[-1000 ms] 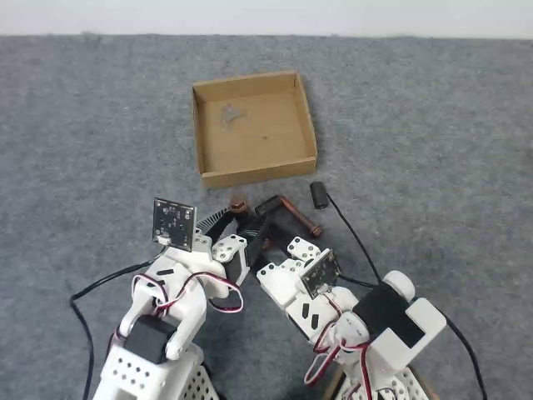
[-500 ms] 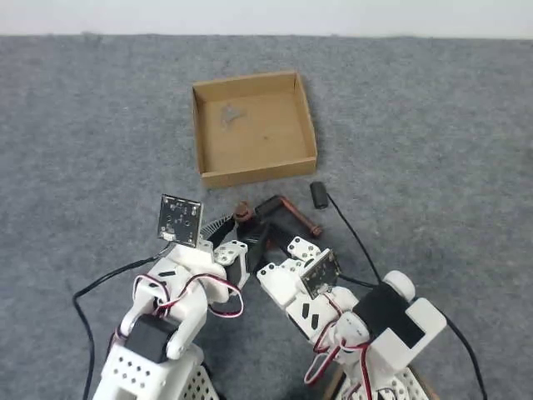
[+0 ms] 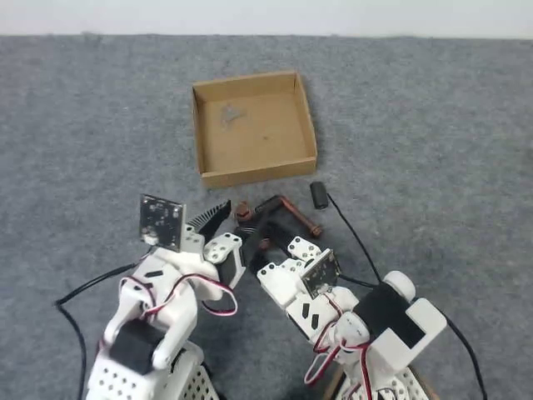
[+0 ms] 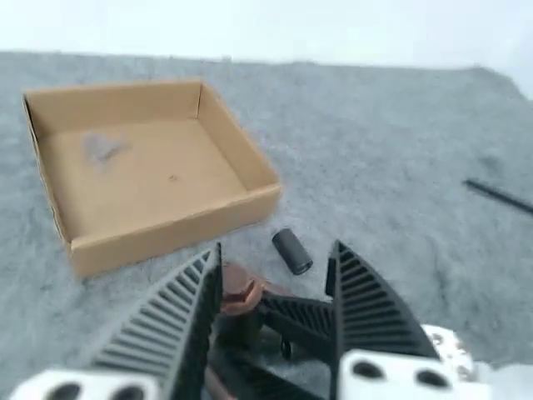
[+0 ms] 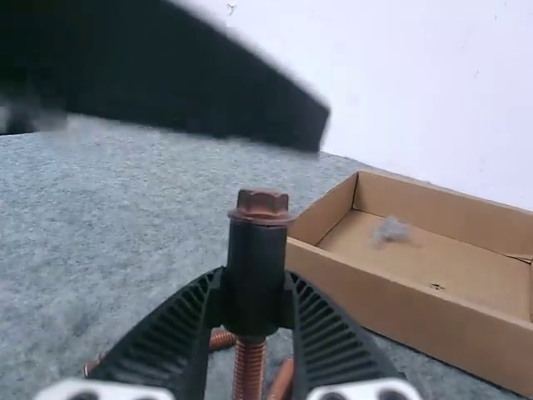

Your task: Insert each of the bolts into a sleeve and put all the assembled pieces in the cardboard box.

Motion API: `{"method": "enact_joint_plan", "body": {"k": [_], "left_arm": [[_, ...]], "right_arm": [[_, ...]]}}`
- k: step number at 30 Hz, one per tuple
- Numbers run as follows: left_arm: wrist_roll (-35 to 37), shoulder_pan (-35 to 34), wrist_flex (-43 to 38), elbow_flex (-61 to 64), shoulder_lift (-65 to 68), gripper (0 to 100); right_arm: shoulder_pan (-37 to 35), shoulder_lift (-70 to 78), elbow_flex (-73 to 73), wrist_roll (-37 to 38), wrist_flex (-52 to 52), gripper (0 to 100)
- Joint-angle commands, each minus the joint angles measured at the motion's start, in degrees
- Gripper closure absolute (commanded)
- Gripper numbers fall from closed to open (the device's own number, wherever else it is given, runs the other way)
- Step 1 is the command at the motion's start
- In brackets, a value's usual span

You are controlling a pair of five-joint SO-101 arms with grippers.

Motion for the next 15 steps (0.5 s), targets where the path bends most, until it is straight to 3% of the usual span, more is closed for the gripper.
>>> {"method": "enact_joint_plan", "body": {"k": [1, 15], "left_arm": [[-0.3, -0.6, 2.7, -7.1, -0.8, 81], [-0.3, -23.0, 2.5, -5.5, -0.8, 81]], "right_arm": [[2.2, -3.1, 1.7, 1.3, -0.4, 99.2], [2.6, -3.3, 1.7, 1.3, -0.4, 99.2]]}}
